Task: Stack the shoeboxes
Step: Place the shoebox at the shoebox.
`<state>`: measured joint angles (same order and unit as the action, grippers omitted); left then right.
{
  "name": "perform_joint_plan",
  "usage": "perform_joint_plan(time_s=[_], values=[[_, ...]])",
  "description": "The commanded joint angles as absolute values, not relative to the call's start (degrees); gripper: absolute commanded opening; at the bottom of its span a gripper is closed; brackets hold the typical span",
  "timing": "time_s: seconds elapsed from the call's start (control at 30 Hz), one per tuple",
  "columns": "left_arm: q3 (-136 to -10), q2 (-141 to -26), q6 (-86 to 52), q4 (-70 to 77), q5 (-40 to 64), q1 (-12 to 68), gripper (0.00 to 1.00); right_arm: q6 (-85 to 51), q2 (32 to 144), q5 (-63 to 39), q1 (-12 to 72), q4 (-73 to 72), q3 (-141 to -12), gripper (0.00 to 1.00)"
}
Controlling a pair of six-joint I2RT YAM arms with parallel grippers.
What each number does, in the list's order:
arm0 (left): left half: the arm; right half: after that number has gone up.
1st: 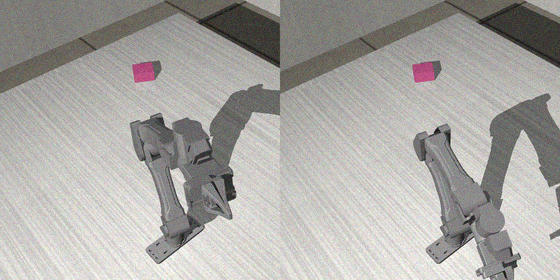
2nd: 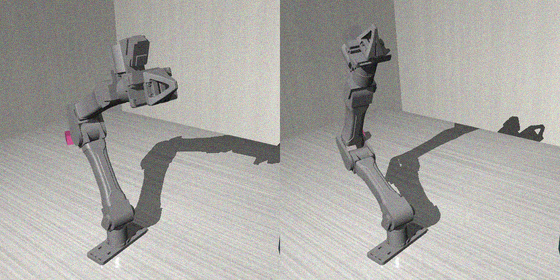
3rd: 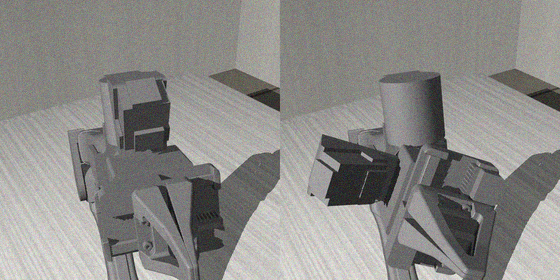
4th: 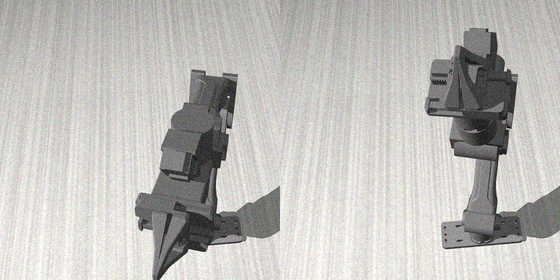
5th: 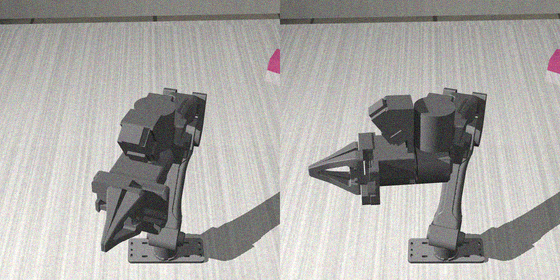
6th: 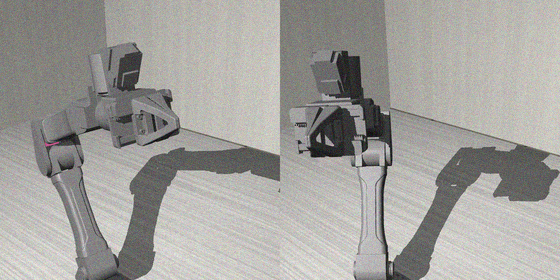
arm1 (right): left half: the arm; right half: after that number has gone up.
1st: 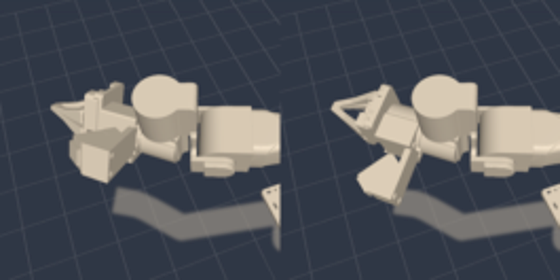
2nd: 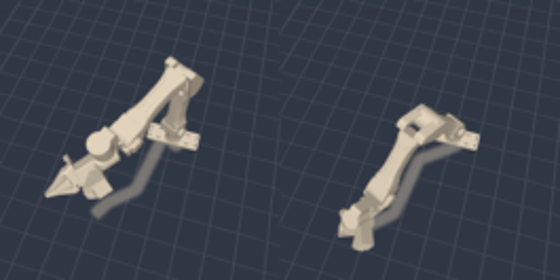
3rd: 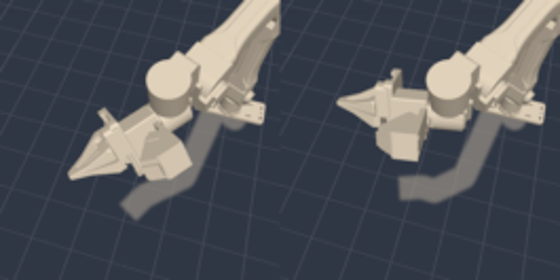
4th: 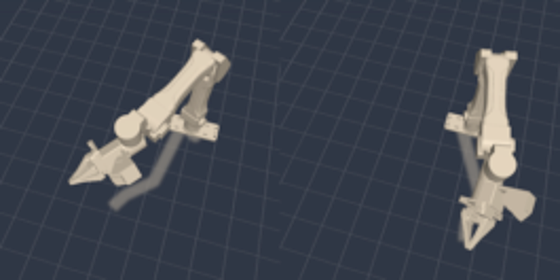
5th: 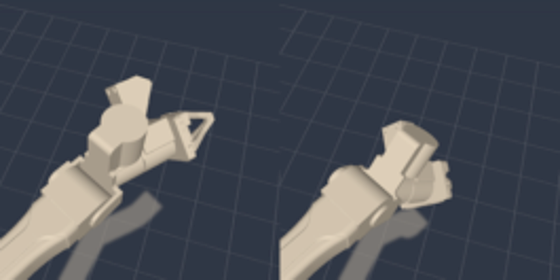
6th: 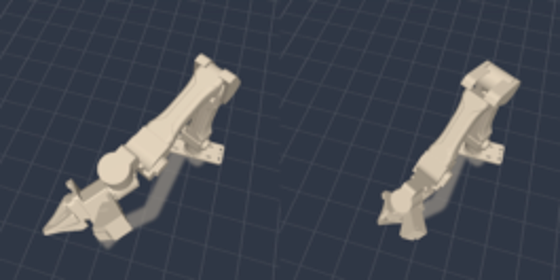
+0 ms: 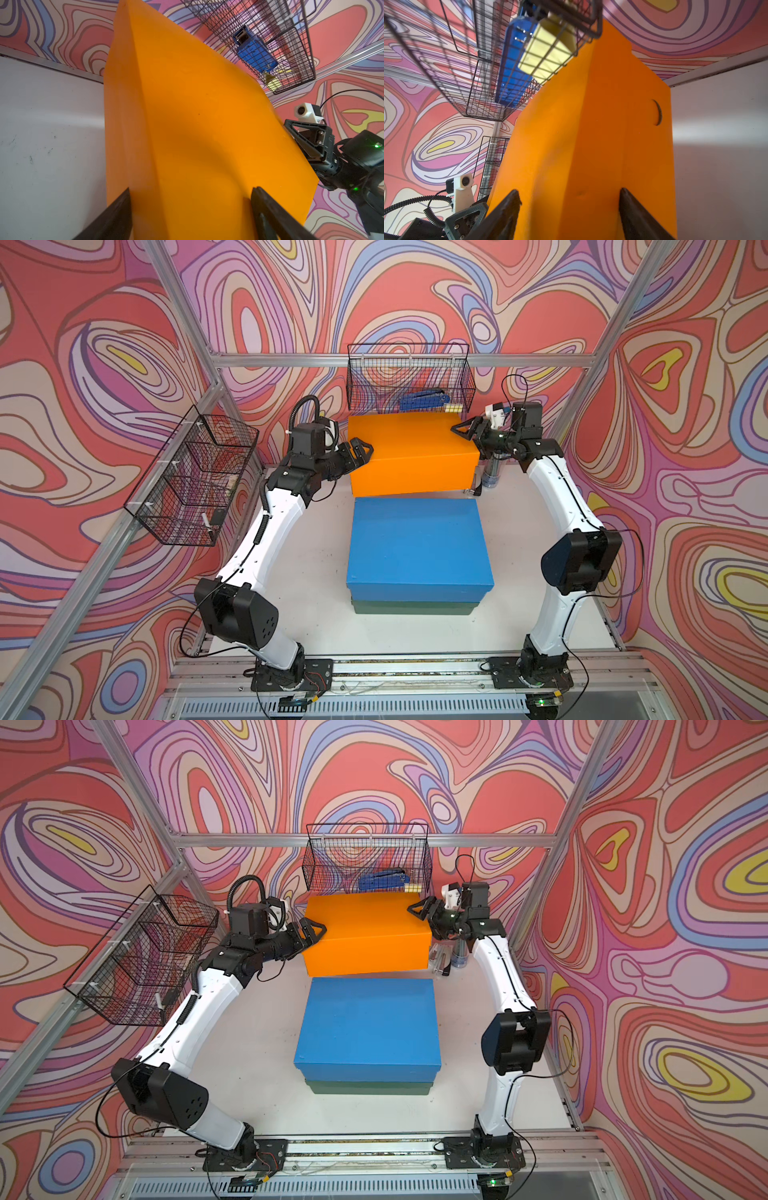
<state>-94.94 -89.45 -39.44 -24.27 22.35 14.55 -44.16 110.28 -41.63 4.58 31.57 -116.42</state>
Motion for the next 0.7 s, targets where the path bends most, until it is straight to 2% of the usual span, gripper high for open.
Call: perform_joint_plan(time_s=[0.0,0.67], values=[[-94.3,-87.2,-38.7,-19.7,32.3,20.1,0.86,-44.4,105.0,-48.8,11.4,32.1,-114.2,0.75],[-88.1,-76.3,-36.3,-25.1,29.7,26.5,0.86,-40.2,91.3,-45.3,14.5,40.0,-105.1,0.74]])
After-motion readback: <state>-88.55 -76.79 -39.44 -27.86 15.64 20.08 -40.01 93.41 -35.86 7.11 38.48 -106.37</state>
